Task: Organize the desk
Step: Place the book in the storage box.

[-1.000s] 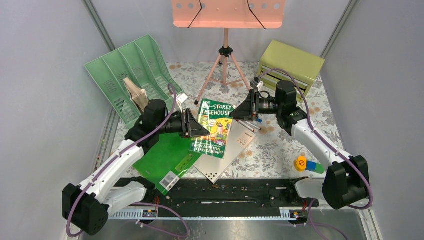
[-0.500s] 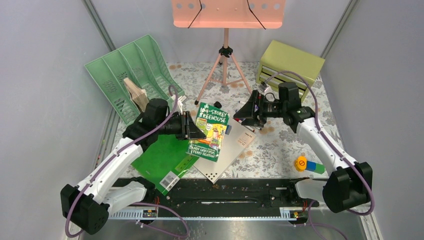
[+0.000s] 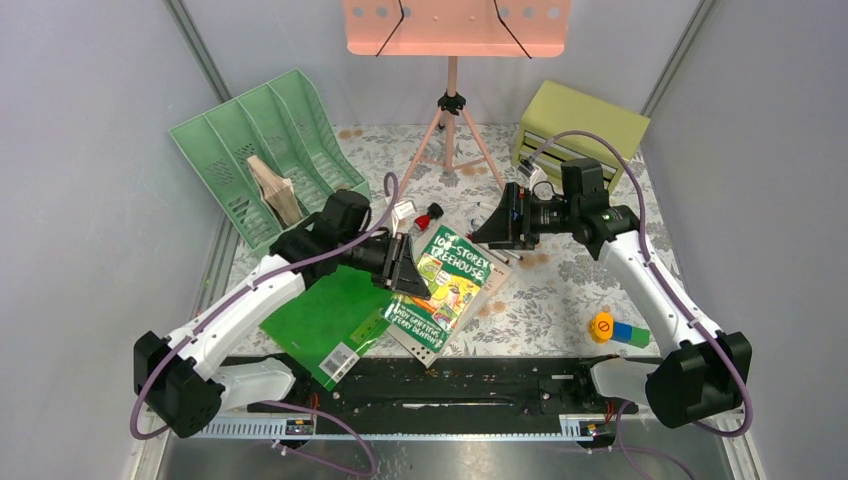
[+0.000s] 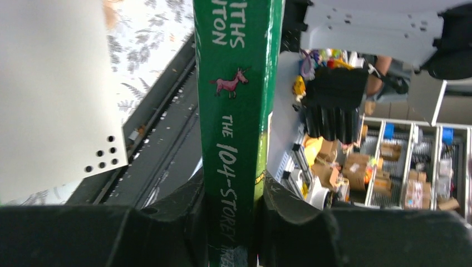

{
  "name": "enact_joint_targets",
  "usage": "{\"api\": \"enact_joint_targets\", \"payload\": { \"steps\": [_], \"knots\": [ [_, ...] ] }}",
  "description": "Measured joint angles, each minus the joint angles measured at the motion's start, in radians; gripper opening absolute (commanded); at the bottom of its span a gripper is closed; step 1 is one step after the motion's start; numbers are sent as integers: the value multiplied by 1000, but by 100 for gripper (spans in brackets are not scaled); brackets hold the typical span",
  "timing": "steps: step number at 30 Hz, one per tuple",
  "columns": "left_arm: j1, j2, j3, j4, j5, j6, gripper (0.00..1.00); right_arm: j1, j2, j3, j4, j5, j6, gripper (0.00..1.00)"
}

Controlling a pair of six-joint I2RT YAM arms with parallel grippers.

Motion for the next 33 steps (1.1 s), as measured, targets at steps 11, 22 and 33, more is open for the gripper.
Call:
{"api": "enact_joint_targets", "payload": {
  "steps": [11, 22, 33],
  "knots": [
    [-64, 46, 79, 17, 117, -3, 0, 14, -3, 24, 14, -164, -47, 99],
    [-85, 54, 94, 32, 151, -6, 4, 47, -61, -64, 245, -321, 123, 75],
    [-94, 53, 156, -8, 56, 8, 69, 72, -43, -116, 487, -380, 304, 0]
  ]
}}
